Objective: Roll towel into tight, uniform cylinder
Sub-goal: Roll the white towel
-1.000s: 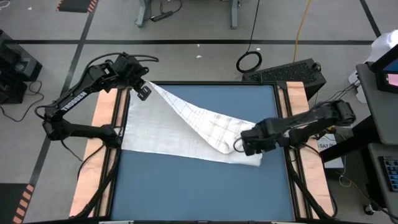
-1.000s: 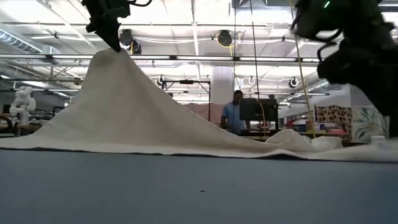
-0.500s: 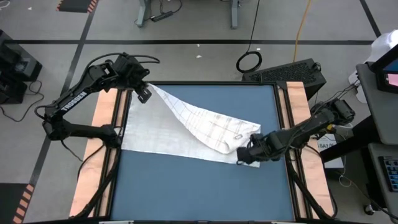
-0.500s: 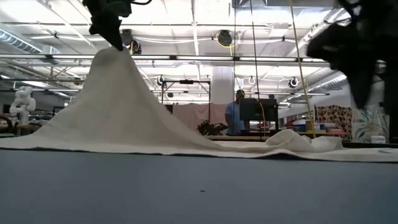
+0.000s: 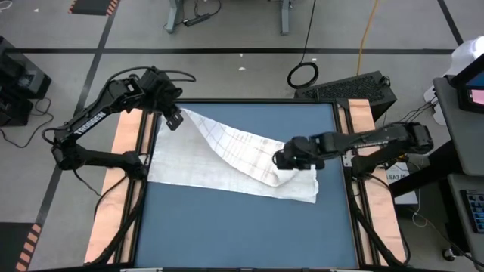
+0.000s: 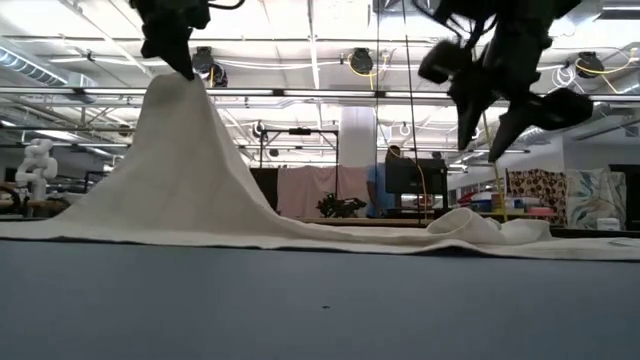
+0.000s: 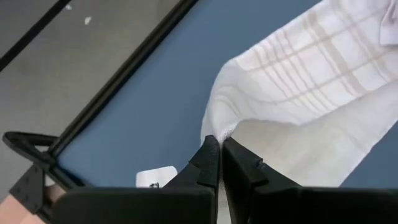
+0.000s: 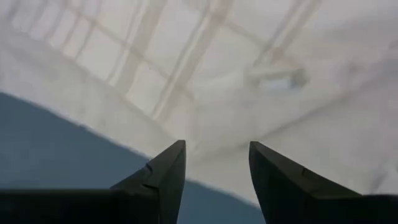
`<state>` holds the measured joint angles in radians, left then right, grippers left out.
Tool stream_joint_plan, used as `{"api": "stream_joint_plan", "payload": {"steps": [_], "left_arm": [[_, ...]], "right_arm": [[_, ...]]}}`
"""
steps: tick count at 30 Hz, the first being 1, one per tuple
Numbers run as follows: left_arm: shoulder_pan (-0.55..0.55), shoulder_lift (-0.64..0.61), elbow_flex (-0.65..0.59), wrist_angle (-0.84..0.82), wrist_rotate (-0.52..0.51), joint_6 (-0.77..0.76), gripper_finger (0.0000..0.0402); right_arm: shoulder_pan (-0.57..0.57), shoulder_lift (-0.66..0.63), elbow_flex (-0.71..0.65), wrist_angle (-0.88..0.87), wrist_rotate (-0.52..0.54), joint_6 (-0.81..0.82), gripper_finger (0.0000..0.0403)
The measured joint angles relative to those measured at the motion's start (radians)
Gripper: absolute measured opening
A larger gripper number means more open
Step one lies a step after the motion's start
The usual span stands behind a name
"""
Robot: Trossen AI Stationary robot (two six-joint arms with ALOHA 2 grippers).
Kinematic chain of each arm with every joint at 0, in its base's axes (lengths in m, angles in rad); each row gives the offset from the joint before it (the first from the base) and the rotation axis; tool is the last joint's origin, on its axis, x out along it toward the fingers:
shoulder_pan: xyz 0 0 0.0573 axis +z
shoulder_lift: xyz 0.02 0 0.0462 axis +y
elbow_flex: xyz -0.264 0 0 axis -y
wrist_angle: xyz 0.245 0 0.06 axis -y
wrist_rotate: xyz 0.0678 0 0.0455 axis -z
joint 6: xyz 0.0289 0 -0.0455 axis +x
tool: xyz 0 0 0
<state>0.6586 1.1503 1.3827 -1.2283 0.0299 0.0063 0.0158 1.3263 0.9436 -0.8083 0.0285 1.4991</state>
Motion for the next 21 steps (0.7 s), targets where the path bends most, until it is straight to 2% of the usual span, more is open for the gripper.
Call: {"api": "stream_joint_plan", "payload": {"steps": [7, 13, 16, 21], "left_arm": [[0.000, 0.001, 0.000, -0.026, -0.007, 0.003, 0.0012], [0.000, 0.001, 0.000, -0.036, -0.009, 0.002, 0.0012], [0.000, 0.001, 0.000, -0.037, -0.011, 0.002, 0.0012], [0.000, 0.001, 0.000, -0.037, -0.012, 0.002, 0.0012]], "right_arm": [[-0.048, 0.094, 0.000, 0.007, -0.083, -0.196, 0.0182], [-0.048, 0.175, -0.001, 0.177, -0.105, -0.205, 0.0215], [-0.040, 0.215, -0.001, 0.270, -0.075, -0.199, 0.0221], [-0.033, 0.277, -0.002, 0.244, -0.060, -0.174, 0.0206]]}}
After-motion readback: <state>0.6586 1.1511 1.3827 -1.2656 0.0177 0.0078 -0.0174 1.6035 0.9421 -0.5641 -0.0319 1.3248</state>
